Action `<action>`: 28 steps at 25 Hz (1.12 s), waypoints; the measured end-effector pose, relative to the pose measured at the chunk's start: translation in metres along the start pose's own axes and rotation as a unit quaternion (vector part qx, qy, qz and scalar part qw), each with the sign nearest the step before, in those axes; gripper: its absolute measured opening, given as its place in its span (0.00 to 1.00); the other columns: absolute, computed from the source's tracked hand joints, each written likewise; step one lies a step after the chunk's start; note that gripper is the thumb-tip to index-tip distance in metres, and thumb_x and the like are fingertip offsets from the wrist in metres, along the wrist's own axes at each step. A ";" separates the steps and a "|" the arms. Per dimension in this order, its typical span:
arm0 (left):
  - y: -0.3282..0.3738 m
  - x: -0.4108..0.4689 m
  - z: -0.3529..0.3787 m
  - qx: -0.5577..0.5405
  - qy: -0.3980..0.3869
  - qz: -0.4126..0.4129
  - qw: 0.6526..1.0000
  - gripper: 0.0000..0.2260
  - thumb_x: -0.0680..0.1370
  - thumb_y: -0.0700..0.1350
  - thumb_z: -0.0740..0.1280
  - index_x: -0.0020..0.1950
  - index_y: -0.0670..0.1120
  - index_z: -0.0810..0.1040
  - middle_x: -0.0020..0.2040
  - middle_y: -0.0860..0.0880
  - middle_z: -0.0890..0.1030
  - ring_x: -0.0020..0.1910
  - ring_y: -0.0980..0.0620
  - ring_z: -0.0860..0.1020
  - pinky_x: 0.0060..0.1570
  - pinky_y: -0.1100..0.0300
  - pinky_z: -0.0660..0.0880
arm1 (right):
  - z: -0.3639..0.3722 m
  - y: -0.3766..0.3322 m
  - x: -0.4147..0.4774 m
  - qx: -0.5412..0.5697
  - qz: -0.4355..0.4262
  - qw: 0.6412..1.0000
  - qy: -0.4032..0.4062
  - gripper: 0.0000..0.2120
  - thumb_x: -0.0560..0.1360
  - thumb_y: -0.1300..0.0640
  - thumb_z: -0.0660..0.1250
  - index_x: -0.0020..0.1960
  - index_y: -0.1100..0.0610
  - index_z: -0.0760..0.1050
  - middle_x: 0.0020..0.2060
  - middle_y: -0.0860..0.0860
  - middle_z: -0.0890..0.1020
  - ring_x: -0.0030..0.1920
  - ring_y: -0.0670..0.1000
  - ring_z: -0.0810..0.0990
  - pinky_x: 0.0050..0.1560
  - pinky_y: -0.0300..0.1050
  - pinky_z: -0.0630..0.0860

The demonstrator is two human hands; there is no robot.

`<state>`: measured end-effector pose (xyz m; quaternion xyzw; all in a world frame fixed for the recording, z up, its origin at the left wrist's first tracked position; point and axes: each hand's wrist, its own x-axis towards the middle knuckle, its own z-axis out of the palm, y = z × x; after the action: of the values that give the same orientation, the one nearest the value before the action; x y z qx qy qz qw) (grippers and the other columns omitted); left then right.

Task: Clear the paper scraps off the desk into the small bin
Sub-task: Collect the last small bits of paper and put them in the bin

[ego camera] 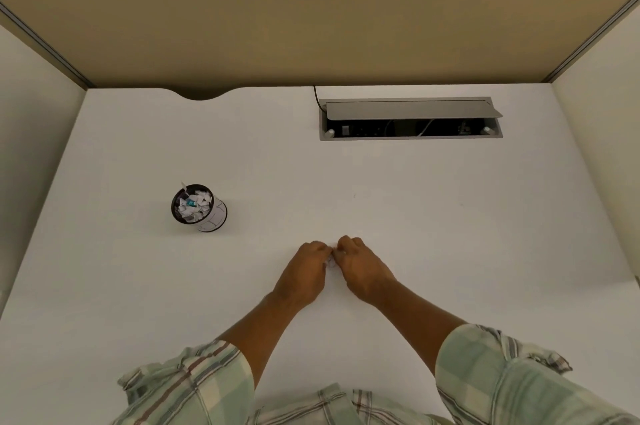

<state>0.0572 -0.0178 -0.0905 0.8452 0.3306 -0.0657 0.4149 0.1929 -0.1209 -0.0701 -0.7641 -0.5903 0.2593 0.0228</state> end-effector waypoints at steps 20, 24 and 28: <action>-0.021 0.014 -0.049 0.221 -0.033 -0.064 0.973 0.31 0.84 0.49 0.58 0.83 0.42 0.49 0.85 0.46 0.43 0.84 0.44 0.44 0.82 0.47 0.51 | -0.053 0.045 0.048 -0.040 0.068 0.996 -0.052 0.36 0.76 0.67 0.54 0.81 0.62 0.45 0.82 0.55 0.44 0.81 0.56 0.48 0.78 0.54 0.60; -0.021 0.012 -0.048 0.217 -0.040 -0.061 0.974 0.29 0.85 0.47 0.56 0.83 0.42 0.49 0.85 0.45 0.43 0.84 0.44 0.45 0.82 0.47 0.53 | -0.028 0.030 0.009 -0.028 0.044 0.998 -0.047 0.37 0.76 0.67 0.55 0.81 0.61 0.43 0.81 0.55 0.42 0.82 0.55 0.46 0.79 0.51 0.56; -0.019 -0.002 -0.041 0.202 -0.046 -0.061 0.976 0.29 0.85 0.47 0.57 0.83 0.42 0.49 0.85 0.45 0.43 0.84 0.45 0.44 0.82 0.47 0.51 | -0.004 0.015 -0.029 -0.020 0.025 0.998 -0.048 0.38 0.75 0.68 0.53 0.81 0.61 0.43 0.81 0.55 0.41 0.82 0.55 0.44 0.80 0.50 0.52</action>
<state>0.0374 0.0205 -0.0761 0.8861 0.3419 -0.1947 0.2451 0.2028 -0.1513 -0.0612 -0.7656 -0.5763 0.2844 -0.0276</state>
